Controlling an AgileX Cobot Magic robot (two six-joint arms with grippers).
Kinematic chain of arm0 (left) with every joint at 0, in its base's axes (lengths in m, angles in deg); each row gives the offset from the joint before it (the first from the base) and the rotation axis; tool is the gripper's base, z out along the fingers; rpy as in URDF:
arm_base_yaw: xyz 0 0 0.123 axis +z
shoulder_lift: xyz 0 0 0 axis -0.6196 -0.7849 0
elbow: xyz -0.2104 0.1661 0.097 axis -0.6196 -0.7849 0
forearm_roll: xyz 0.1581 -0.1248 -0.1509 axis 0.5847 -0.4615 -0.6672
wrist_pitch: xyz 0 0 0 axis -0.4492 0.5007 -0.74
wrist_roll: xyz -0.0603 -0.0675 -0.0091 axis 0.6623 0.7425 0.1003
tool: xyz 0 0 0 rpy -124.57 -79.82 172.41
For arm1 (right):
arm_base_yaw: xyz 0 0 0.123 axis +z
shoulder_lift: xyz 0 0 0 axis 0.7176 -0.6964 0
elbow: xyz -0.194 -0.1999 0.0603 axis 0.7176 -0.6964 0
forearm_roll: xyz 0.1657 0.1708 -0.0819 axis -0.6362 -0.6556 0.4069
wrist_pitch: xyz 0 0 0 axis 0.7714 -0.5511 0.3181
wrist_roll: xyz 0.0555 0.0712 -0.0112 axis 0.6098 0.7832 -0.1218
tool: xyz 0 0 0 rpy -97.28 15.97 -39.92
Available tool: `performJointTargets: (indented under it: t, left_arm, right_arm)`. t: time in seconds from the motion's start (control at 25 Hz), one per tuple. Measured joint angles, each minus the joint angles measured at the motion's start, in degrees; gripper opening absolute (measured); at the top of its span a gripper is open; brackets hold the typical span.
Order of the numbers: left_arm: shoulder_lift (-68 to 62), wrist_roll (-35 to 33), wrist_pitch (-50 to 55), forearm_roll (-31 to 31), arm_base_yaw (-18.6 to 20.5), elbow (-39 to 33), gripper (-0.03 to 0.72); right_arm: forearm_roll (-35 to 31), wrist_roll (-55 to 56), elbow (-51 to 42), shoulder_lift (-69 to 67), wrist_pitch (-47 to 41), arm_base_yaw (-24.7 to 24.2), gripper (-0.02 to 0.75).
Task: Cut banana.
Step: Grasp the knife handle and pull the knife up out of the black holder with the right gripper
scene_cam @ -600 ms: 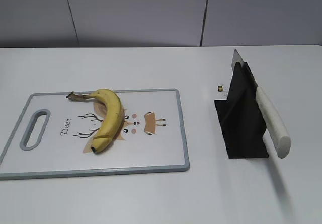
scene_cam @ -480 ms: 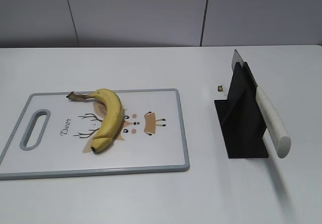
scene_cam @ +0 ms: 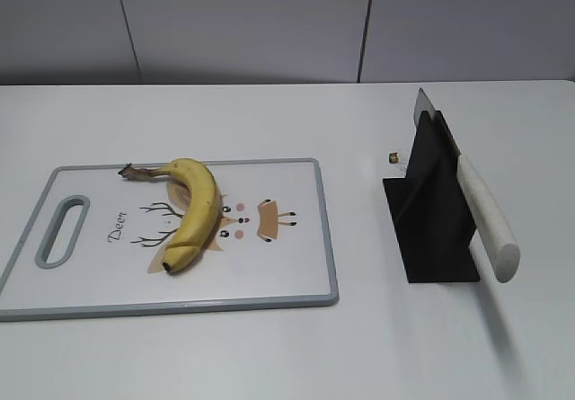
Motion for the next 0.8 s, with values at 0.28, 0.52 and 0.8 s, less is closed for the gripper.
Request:
performJointTargets:
  t: [0.28,0.52,0.8]
  left_arm:
    - [0.0,0.0,0.0,0.0,0.0,0.0,0.559]
    - [0.0,0.0,0.0,0.0,0.0,0.0,0.555]
    - [0.0,0.0,0.0,0.0,0.0,0.0,0.555]
  right_arm:
    - [0.0,0.0,0.0,0.0,0.0,0.0,0.591]
    - [0.0,0.0,0.0,0.0,0.0,0.0,0.591]
    - [0.0,0.0,0.0,0.0,0.0,0.0,0.592]
